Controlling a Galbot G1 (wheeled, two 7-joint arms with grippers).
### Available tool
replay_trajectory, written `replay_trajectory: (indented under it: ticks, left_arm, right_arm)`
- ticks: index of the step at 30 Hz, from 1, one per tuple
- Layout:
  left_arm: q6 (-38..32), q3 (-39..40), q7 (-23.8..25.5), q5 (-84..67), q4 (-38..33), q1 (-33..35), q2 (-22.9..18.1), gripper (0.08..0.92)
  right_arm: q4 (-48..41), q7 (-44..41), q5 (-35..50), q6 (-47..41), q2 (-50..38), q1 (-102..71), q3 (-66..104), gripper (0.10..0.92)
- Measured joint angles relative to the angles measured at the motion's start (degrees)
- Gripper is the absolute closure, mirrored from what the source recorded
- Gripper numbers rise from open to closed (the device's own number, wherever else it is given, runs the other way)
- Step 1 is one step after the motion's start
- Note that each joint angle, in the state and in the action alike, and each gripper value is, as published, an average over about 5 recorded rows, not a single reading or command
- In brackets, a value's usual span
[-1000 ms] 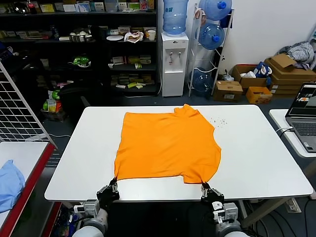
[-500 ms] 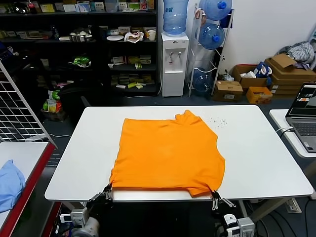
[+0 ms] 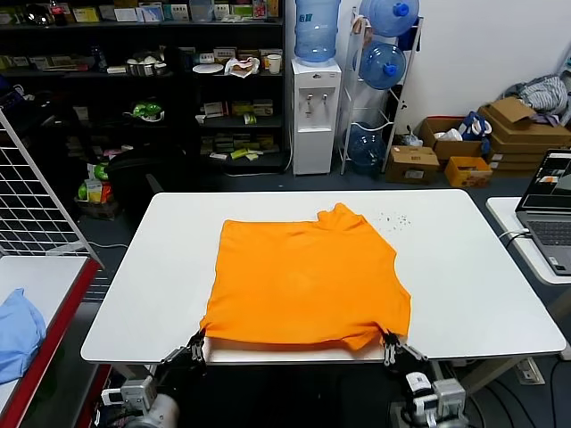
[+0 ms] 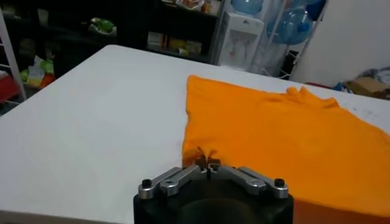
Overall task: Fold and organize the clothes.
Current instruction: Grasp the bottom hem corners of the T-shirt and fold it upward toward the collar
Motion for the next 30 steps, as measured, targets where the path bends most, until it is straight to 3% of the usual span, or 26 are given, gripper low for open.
replay_trajectory:
  ticks: [20, 25, 30]
  left_arm:
    - [0.97, 8.66, -0.88, -2.78, 15.32, -24.30, -1.08, 0.909]
    - [0.96, 9.40, -0.71, -2.84, 17.79, -26.96, -1.96, 0.878]
    - [0.96, 9.84, -0.32, -2.97, 18.69, -27.95, -2.00, 0.739]
  right_arm:
    - [-13.69, 4.97, 8.13, -9.16, -1.12, 26.63, -9.20, 0.897]
    - [-14.57, 4.32, 8.47, -10.21, -1.52, 28.22, -9.49, 0.794]
    - [-14.73, 2.63, 8.54, -10.26, -2.16, 28.44, -9.22, 0.647]
